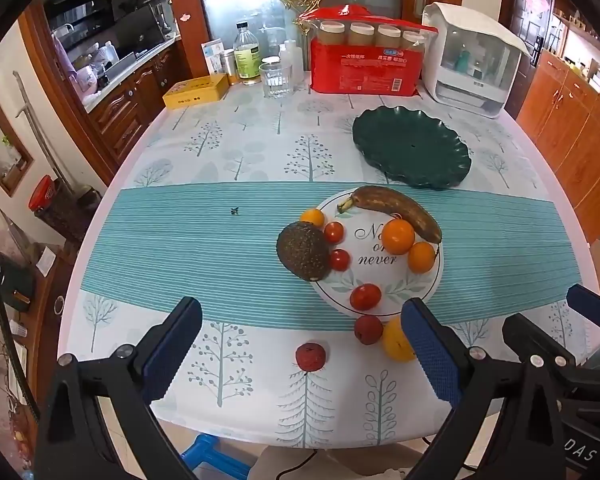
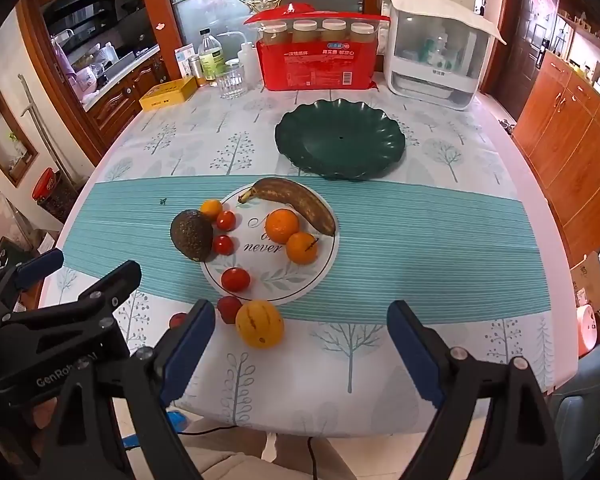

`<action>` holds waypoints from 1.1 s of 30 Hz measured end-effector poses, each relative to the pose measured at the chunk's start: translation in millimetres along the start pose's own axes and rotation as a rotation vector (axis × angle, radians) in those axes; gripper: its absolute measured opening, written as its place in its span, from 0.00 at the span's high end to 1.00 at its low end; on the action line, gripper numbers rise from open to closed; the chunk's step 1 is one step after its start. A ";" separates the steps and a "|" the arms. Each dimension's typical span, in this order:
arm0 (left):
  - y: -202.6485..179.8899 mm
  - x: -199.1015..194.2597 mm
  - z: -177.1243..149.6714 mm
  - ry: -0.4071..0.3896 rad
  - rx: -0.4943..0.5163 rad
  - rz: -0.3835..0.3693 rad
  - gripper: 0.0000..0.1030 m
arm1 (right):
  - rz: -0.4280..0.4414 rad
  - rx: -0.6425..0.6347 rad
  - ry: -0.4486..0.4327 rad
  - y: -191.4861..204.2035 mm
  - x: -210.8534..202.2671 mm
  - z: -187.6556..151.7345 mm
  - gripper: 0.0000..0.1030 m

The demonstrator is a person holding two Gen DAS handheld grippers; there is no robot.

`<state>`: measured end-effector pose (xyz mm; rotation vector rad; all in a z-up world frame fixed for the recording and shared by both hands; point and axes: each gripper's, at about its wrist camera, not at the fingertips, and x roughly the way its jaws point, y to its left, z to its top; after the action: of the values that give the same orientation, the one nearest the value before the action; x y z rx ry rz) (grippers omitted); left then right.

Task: Organize fruits
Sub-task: 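Move the left tool toward the red apple while the right tool approaches the yellow striped fruit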

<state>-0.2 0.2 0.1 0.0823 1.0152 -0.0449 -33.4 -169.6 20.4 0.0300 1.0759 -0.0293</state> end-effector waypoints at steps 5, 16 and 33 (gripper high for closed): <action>0.5 -1.0 1.3 -0.004 0.008 0.014 0.04 | 0.000 0.000 0.000 2.1 0.3 0.3 0.14; -0.3 -1.4 5.5 -0.002 -0.003 -0.001 0.04 | 0.002 0.002 0.001 2.0 -0.9 3.5 0.14; 4.1 3.8 9.9 0.014 -0.009 -0.010 0.04 | 0.014 -0.004 0.018 4.1 1.9 12.5 0.14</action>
<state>10.5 3.5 2.3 0.0693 1.0300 -0.0493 -21.4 -166.0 24.8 0.0342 1.0940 -0.0136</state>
